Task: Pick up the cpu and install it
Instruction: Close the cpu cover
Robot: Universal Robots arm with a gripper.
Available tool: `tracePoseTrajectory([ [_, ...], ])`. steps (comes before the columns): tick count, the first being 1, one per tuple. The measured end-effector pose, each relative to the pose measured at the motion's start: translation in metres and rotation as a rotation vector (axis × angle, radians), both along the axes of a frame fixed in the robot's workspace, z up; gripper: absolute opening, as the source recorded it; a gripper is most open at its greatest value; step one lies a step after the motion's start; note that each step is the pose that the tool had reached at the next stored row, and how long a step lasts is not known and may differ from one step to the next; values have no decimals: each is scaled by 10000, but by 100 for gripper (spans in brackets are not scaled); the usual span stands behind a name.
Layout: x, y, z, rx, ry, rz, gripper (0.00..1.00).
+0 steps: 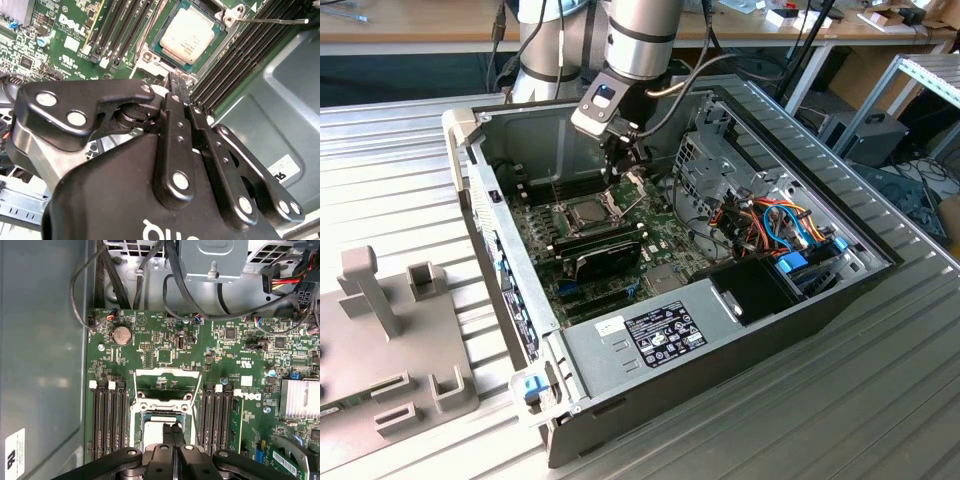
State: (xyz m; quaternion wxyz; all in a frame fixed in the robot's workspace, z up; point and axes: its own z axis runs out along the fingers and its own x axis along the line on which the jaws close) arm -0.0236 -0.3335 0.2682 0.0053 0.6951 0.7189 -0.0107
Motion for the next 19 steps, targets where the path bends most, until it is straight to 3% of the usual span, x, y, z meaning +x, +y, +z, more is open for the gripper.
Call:
tracePoseTrajectory([
  [9,242,0,0,-2,1,0,11],
  [19,564,0,-6,-2,1,-1,11],
])
